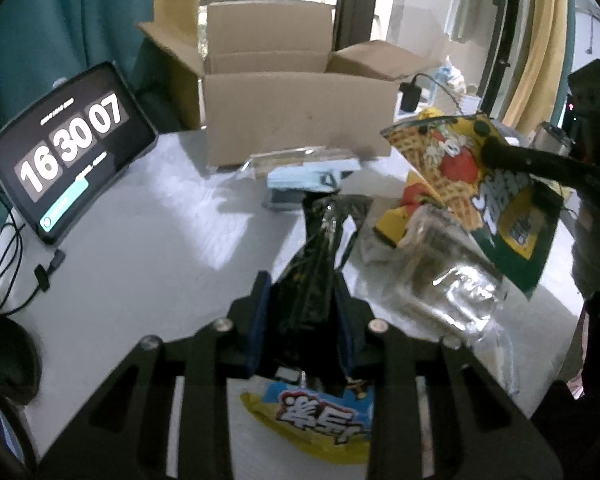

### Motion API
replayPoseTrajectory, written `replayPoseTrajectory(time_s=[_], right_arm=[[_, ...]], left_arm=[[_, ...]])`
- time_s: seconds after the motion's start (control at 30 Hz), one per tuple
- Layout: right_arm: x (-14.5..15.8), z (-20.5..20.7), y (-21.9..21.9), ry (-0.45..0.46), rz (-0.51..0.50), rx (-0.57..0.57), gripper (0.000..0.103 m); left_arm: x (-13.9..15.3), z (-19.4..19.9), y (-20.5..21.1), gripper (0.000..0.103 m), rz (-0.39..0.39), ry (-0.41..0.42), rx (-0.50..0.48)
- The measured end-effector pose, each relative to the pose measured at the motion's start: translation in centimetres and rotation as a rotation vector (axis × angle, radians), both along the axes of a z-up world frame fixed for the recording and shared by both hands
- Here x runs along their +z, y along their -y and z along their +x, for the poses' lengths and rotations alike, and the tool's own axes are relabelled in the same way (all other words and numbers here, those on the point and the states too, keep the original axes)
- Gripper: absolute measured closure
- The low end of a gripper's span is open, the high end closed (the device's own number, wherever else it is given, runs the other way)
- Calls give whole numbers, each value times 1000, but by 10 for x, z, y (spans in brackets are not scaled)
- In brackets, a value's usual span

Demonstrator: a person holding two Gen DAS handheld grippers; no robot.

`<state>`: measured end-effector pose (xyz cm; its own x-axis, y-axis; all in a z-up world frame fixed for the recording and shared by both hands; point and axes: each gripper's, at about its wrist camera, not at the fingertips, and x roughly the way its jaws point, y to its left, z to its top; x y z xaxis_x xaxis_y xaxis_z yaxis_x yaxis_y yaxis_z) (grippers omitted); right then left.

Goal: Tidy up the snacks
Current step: 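Lift both held bags and carry them toward the box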

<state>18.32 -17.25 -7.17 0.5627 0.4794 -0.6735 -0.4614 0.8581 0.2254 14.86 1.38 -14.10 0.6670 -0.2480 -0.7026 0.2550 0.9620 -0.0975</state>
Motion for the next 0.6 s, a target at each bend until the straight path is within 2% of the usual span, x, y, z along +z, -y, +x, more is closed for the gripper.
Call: replayPoseTrajectory(time_s=[0.37,0.6], right_arm=[[20,2,27,51,27,-44,93],[32,9,38,79,39,-61,93]], left_arm=[[41,0,14,73,-36,80,-32],[54,14,18,73,-25,112,-22]])
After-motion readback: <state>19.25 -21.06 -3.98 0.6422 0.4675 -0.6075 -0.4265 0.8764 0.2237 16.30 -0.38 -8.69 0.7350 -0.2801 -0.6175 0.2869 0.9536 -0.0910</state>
